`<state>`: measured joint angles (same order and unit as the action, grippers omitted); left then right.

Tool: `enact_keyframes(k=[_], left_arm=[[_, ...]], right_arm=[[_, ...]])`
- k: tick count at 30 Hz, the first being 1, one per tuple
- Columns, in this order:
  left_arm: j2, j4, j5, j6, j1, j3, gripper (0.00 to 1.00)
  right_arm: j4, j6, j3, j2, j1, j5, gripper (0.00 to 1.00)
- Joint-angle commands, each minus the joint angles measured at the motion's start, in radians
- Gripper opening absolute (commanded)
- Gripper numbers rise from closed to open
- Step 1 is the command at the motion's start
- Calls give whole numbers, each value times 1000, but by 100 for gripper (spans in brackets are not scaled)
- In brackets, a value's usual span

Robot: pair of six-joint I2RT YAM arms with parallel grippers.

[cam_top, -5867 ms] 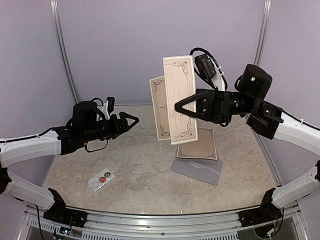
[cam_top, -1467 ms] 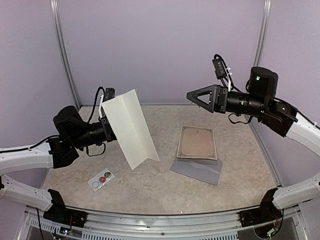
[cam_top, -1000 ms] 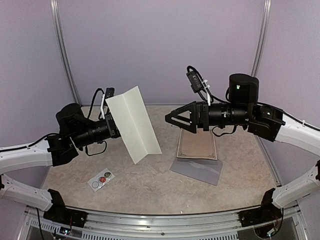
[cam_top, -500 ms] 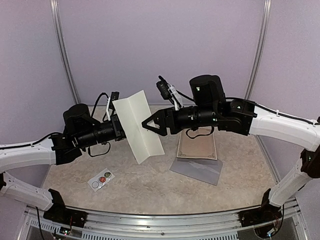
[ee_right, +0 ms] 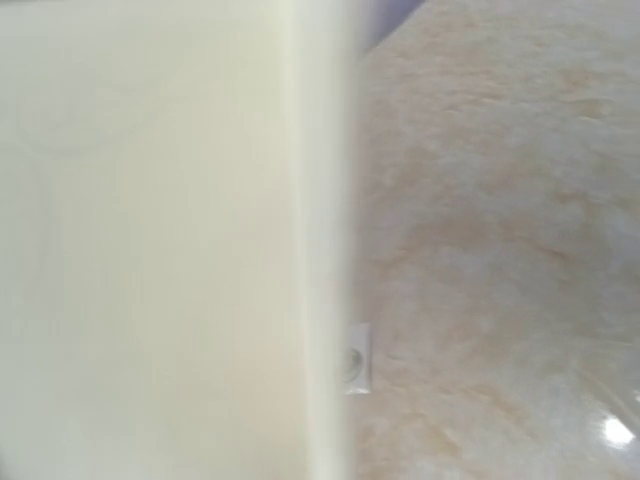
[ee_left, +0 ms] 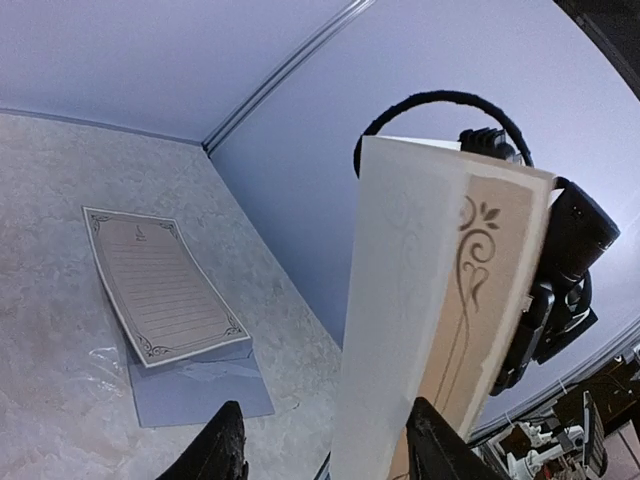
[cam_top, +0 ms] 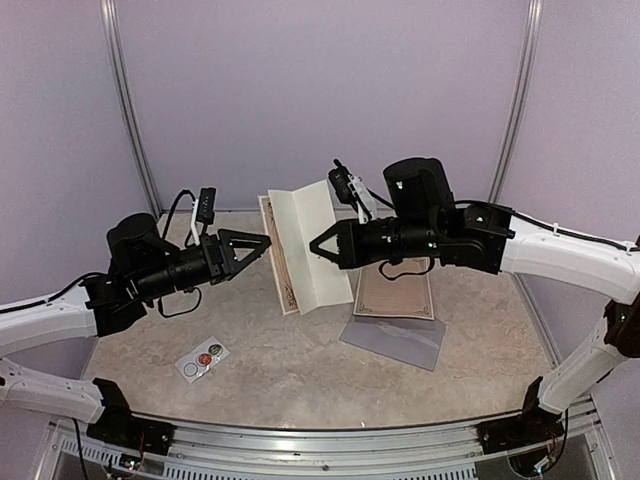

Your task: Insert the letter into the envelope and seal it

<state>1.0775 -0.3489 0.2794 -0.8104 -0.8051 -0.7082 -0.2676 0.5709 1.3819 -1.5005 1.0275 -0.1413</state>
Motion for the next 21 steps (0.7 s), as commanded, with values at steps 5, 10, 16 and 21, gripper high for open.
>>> enact_keyframes(k=[5, 10, 16, 21], left_arm=[[-149, 50, -49, -68, 125, 94, 55], [-102, 39, -37, -81, 115, 81, 56], [-24, -119, 115, 25, -23, -1, 60], [43, -257, 218, 37, -107, -56, 64]], right_arm=[[127, -51, -87, 120, -32, -165, 0], [287, -44, -143, 157, -32, -396, 0], [316, -27, -147, 144, -32, -446, 0], [338, -12, -145, 123, -31, -508, 0]])
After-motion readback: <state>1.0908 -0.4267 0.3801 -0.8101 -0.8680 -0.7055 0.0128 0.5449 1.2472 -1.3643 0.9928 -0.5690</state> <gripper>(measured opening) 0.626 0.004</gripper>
